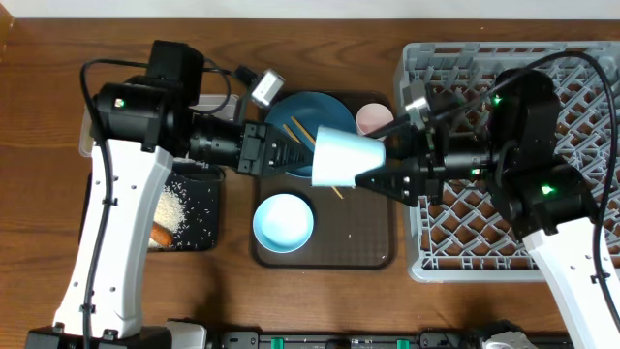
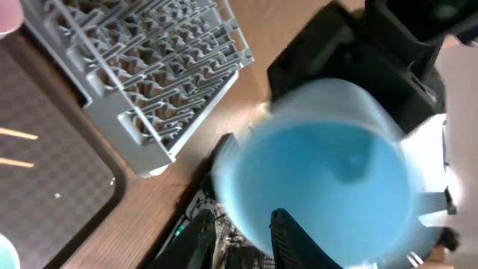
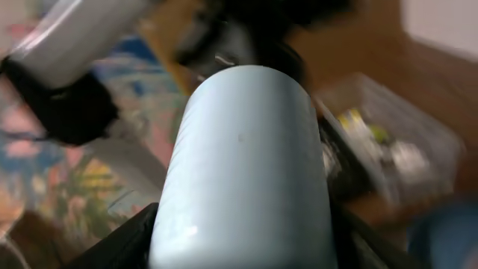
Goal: Sort waste into correct bins and load items into the dishwasher rack
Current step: 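Open the left gripper and carry the cup right toward the rack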
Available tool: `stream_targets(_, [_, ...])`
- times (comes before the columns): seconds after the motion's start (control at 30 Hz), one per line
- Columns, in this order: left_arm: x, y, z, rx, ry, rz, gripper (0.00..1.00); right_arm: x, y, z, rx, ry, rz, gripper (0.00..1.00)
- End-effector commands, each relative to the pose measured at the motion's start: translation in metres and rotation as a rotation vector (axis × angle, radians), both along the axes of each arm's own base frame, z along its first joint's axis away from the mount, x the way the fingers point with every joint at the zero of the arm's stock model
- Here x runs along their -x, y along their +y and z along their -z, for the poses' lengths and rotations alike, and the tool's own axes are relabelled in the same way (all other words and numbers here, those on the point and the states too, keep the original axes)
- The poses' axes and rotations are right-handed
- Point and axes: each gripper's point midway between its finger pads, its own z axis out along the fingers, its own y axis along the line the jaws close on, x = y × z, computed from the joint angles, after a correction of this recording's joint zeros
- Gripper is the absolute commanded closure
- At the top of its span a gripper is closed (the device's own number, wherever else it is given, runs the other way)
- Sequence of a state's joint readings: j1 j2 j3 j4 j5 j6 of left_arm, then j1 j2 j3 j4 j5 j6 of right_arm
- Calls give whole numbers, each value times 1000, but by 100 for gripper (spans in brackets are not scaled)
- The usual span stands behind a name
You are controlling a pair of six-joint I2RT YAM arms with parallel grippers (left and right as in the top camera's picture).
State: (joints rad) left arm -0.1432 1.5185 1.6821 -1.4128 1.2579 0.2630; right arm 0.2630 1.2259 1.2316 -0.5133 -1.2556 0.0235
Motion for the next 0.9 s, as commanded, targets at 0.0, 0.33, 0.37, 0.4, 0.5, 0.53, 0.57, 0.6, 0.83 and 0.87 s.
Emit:
stream_targets(0.0, [-4, 5, 8, -56, -13, -17, 72, -34, -19, 24, 136, 69, 244, 52])
stream_targets(0.33, [-5, 23, 40, -268, 19, -64, 73, -37, -115, 113, 566, 421, 702, 54])
stream_targets(0.37, [-6, 25, 43, -292, 15, -69, 72, -34, -125, 116, 595, 441, 745, 54])
stream_targets(0.4, [-7, 28, 46, -314, 11, -74, 72, -31, -133, 117, 622, 454, 779, 54])
stream_targets(0.5, [-11, 33, 53, -365, -10, -88, 72, -22, -153, 119, 711, 481, 871, 54])
stream_targets(0.53, [-14, 35, 55, -381, -20, -94, 72, -19, -160, 120, 742, 493, 897, 54])
stream_targets(0.57, [-16, 37, 57, -395, -31, -100, 71, -15, -166, 121, 778, 506, 922, 55])
stream_targets(0.6, [-19, 39, 59, -413, -46, -106, 64, -10, -173, 123, 814, 526, 950, 54])
stream_targets(0.83, [-47, 52, 66, -515, -163, -168, 19, 6, -201, 135, 957, 603, 1057, 54])
stream_targets(0.87, [-52, 55, 68, -537, -186, -181, 16, 7, -201, 136, 963, 609, 1055, 54])
